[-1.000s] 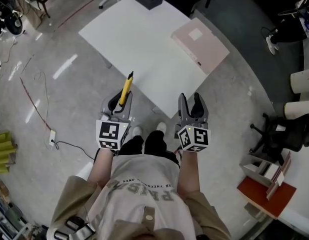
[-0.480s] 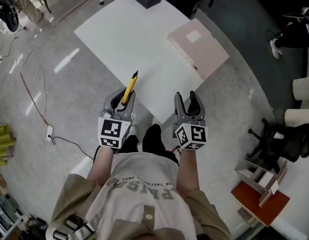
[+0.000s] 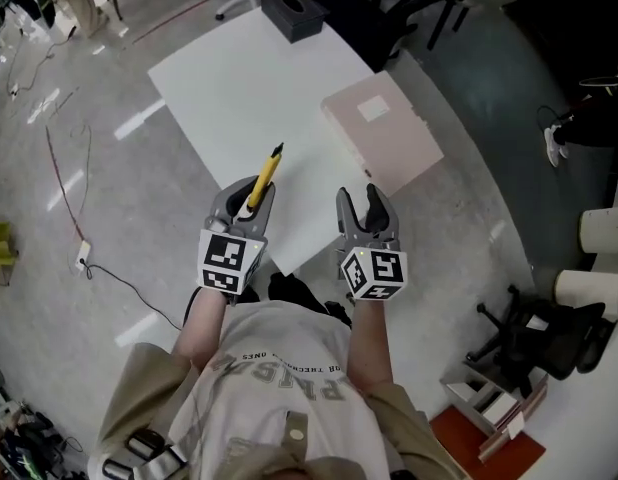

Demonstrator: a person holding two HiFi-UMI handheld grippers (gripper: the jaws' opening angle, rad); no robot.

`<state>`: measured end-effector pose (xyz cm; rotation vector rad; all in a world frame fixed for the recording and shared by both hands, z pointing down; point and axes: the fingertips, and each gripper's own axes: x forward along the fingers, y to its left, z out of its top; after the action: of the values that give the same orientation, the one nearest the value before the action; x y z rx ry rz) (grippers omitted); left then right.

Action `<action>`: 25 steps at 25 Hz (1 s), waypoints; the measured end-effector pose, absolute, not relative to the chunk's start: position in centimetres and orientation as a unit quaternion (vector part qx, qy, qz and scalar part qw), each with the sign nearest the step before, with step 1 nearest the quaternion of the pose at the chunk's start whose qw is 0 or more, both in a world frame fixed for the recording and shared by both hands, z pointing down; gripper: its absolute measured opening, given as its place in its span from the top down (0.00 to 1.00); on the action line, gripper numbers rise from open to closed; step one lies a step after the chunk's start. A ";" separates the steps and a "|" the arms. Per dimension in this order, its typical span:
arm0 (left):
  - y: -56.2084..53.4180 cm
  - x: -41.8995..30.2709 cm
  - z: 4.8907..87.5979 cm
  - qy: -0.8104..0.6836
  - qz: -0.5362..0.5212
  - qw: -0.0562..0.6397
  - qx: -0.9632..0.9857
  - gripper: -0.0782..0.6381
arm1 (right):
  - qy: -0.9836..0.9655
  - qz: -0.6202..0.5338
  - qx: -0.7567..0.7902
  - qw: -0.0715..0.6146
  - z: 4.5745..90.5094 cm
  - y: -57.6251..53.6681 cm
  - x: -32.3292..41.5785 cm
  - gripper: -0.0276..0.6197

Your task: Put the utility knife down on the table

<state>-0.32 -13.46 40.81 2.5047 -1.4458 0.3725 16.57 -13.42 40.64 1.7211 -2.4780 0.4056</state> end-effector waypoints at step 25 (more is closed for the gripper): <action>-15.7 2.9 49.4 -0.374 0.245 0.163 0.879 0.78 | -0.812 0.213 0.536 0.091 47.3 -14.7 15.3 0.61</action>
<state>2.86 -15.67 49.38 2.5080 -1.0655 0.6997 15.31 -14.71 47.32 1.5938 -2.4122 0.6319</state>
